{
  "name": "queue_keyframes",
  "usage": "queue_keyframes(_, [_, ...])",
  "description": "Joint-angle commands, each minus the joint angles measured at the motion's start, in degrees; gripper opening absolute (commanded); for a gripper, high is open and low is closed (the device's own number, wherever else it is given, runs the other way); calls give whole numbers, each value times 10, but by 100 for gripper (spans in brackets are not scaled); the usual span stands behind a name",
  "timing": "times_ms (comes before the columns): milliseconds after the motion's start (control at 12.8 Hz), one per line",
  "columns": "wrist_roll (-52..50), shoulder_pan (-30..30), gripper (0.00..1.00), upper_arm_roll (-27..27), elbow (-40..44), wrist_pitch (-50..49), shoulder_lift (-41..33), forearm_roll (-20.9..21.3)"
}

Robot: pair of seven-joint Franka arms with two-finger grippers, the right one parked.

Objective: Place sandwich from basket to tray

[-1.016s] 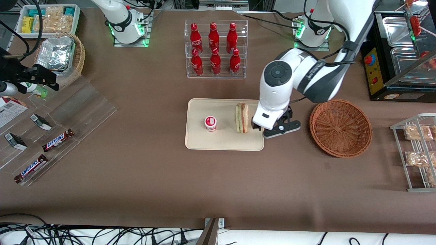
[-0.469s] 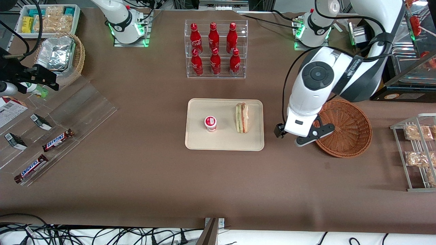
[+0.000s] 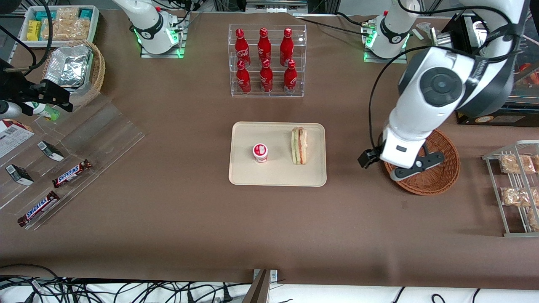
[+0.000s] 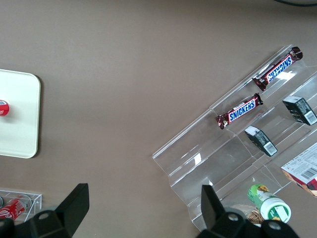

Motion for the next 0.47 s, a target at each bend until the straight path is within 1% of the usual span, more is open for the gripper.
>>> queue_keyframes(0, [77, -7, 100, 46, -15, -43, -58, -47])
queue_keyframes(234, [182, -8, 100, 98, -21, -85, -101, -97])
queue_keyframes(391, [243, -9, 100, 125, -21, -122, -125, -113])
